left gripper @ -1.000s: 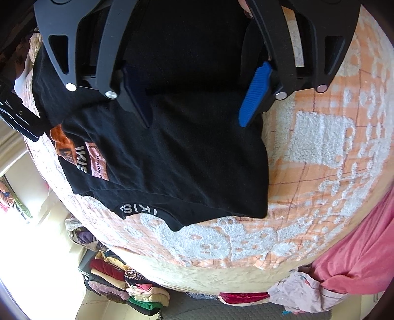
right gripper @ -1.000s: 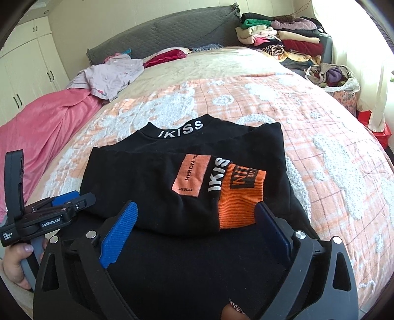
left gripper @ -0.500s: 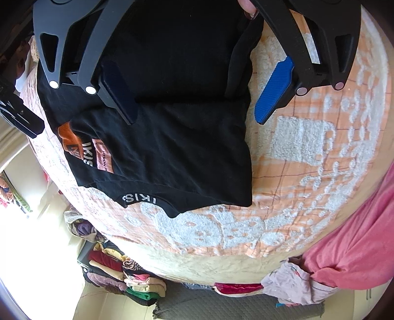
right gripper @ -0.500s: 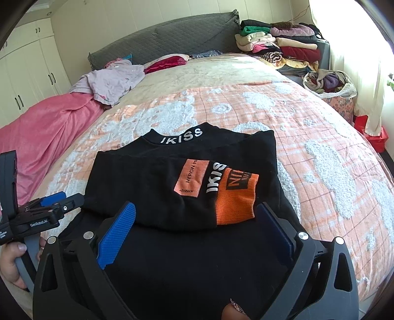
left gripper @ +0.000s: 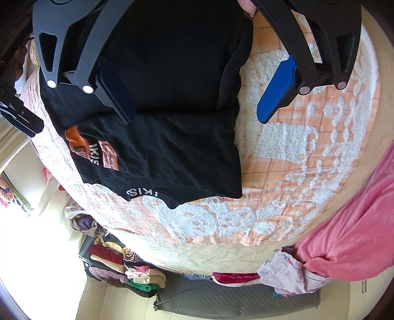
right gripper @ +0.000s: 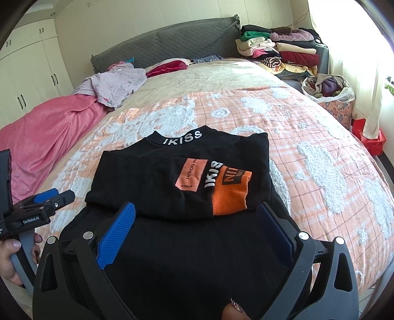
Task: Fold small clothes
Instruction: 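Move both tools toward the hem of the black sweatshirt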
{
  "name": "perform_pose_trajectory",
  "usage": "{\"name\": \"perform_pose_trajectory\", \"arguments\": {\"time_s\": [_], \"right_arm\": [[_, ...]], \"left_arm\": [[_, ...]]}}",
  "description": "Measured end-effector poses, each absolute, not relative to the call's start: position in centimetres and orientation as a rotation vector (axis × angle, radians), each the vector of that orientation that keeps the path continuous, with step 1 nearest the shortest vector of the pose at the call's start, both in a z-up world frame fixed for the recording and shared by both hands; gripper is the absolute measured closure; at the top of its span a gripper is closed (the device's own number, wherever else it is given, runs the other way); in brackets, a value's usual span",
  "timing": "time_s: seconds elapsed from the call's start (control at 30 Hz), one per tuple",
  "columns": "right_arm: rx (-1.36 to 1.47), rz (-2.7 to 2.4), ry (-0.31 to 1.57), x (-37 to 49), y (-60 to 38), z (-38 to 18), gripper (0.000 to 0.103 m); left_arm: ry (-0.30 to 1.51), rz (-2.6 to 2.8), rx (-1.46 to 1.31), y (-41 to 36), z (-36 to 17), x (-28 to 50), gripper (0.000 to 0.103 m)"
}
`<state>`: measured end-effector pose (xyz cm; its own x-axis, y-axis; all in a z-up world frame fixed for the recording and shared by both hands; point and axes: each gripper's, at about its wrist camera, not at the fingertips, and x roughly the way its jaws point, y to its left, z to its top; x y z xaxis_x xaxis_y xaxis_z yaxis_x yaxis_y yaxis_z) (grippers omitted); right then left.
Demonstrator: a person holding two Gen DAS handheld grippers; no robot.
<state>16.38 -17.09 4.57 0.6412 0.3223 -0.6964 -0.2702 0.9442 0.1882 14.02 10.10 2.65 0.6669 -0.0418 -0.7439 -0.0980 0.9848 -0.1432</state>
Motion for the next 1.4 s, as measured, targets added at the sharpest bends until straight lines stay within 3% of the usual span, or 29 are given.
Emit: {"name": "perform_pose_trajectory", "arguments": {"time_s": [0.7, 1.4], "right_arm": [[0.053, 0.329, 0.841, 11.4, -19.7, 3.5, 0.005], [0.077, 0.216, 0.952, 8.3, -25.7, -1.4, 0.005]], "left_arm": [[0.842, 0.073, -0.167, 10.8, 2.1, 8.9, 0.010], [0.930, 0.136, -0.199, 12.7, -1.4, 4.6, 0.010]]}}
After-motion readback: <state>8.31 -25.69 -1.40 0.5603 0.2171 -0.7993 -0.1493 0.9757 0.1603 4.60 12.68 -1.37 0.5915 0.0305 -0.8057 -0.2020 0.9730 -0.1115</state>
